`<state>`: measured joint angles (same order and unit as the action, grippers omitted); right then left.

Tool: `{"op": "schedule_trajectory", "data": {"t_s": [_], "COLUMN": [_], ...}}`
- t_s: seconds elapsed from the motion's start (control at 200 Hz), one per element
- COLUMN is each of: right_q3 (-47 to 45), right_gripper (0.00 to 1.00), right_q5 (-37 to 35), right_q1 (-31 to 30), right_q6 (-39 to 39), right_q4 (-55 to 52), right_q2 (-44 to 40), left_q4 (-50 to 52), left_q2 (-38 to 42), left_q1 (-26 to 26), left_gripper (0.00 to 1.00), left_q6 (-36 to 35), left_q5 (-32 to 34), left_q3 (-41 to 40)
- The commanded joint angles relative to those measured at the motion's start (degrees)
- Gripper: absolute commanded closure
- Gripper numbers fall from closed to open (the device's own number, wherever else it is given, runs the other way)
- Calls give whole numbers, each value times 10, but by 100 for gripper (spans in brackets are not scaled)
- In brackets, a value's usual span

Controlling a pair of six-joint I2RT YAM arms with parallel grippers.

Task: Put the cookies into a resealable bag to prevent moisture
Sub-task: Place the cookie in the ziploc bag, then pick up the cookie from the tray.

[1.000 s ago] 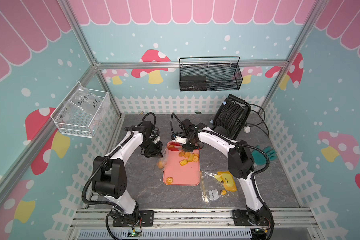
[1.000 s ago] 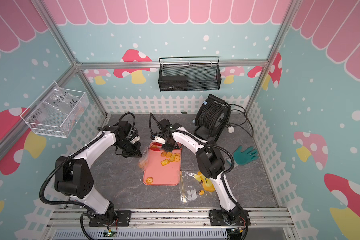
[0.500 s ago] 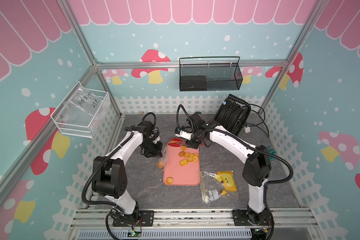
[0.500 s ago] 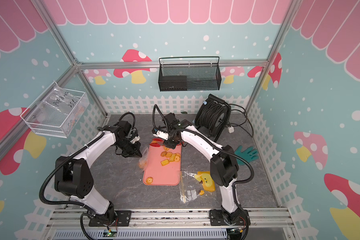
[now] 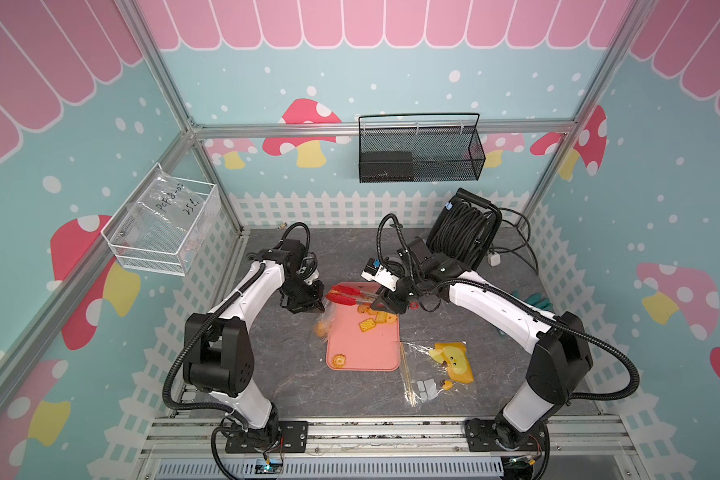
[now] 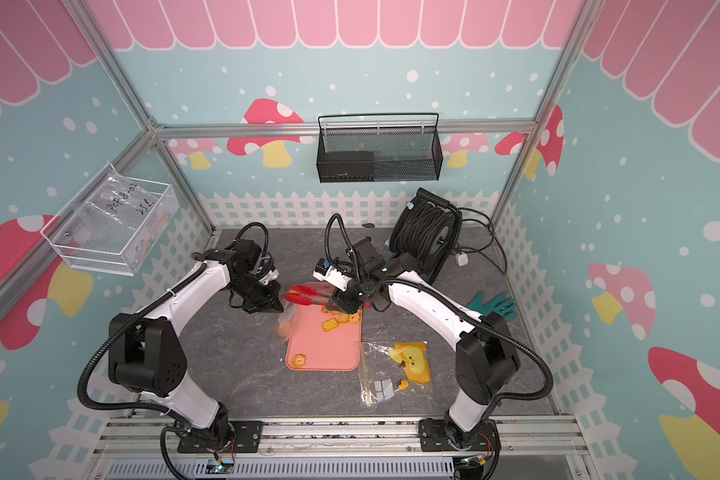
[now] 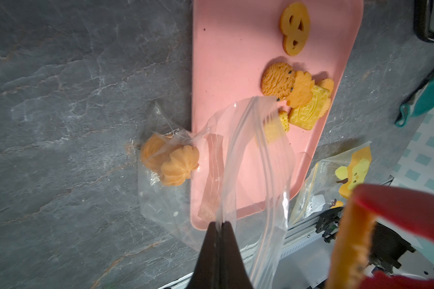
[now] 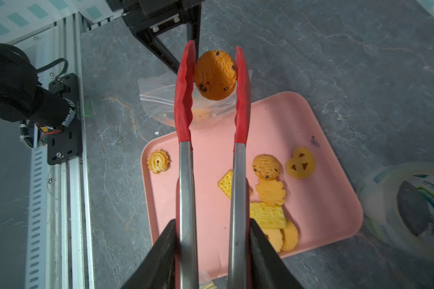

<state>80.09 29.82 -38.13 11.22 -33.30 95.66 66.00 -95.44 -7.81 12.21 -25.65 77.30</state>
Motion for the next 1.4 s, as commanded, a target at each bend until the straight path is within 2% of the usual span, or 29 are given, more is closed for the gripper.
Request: {"op": "schedule_trajectory", "data": {"t_s": [0.0, 0.455, 0.555, 0.721, 0.906, 1.081, 1.261, 1.396], "right_q3": [-6, -17, -14, -12, -34, -98, -202, -241], "right_gripper": [56, 52, 51, 43, 42, 43, 44, 43], "right_q5": [66, 106, 103, 93, 82, 34, -65, -106], "right_q1": [0, 0, 0, 2, 8, 5, -59, -78], "right_q6": [-24, -26, -25, -24, -16, 39, 128, 171], "right_q4": [64, 86, 86, 80, 71, 45, -3, -12], "right_q2": [0, 33, 26, 1, -44, -130, -209, -210], "left_q4": [8, 16, 19, 21, 24, 29, 30, 34], "left_q2": [20, 30, 30, 29, 26, 23, 13, 7], "left_q1": [6, 13, 17, 17, 17, 17, 18, 18], "left_gripper": [100, 100, 100, 100, 100, 100, 100, 100], "left_q6": [3, 6, 4, 3, 2, 0, 0, 0], "left_q5": [-27, -41, -40, -38, -39, -24, -24, -22], "left_q3": [9, 6, 7, 9, 17, 26, 36, 46]}}
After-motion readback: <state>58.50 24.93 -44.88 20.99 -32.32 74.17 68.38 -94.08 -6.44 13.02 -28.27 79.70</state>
